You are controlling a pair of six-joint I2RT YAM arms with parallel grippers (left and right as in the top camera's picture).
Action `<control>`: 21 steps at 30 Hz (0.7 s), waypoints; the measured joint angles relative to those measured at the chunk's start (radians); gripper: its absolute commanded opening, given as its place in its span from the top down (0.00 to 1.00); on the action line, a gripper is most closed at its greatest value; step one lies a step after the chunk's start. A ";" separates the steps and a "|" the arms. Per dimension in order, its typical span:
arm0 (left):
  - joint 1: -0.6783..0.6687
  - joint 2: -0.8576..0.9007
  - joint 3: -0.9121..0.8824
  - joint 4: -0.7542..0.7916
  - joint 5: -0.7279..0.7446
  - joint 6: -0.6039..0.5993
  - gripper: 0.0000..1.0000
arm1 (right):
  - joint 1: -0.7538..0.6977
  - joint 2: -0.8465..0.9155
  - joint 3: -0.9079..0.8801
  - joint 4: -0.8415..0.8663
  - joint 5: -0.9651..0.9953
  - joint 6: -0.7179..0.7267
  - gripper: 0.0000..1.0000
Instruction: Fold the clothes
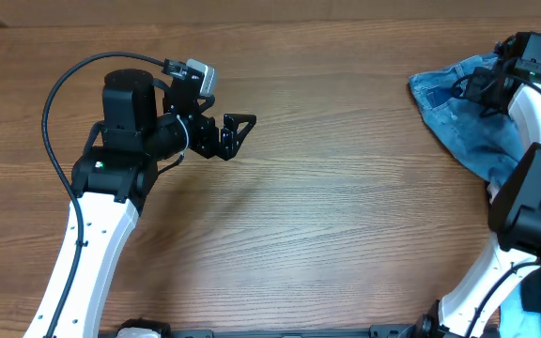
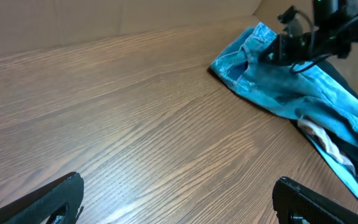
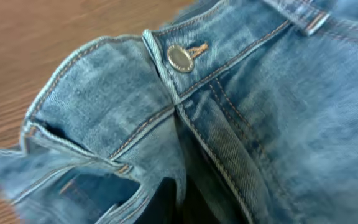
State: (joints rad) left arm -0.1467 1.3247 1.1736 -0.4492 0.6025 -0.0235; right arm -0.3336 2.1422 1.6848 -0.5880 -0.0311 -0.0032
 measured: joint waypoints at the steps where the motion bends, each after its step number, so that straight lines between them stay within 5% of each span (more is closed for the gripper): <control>1: 0.000 0.000 0.000 0.000 -0.005 0.000 0.00 | 0.000 -0.026 0.000 -0.017 -0.016 -0.002 0.96; 11: 0.000 0.001 0.076 -0.002 -0.057 0.000 0.00 | 0.091 -0.417 0.031 -0.116 -0.386 0.006 0.96; 16: 0.000 0.003 0.260 -0.227 -0.147 0.005 0.00 | 0.402 -0.432 0.030 -0.120 -0.473 0.026 0.96; 21: 0.000 0.005 0.472 -0.475 -0.394 0.009 0.00 | 0.735 -0.423 0.030 -0.114 -0.457 0.051 0.96</control>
State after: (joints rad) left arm -0.1467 1.3293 1.6455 -0.9245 0.2089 -0.0147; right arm 0.4019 1.7191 1.7149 -0.7017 -0.4881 0.0483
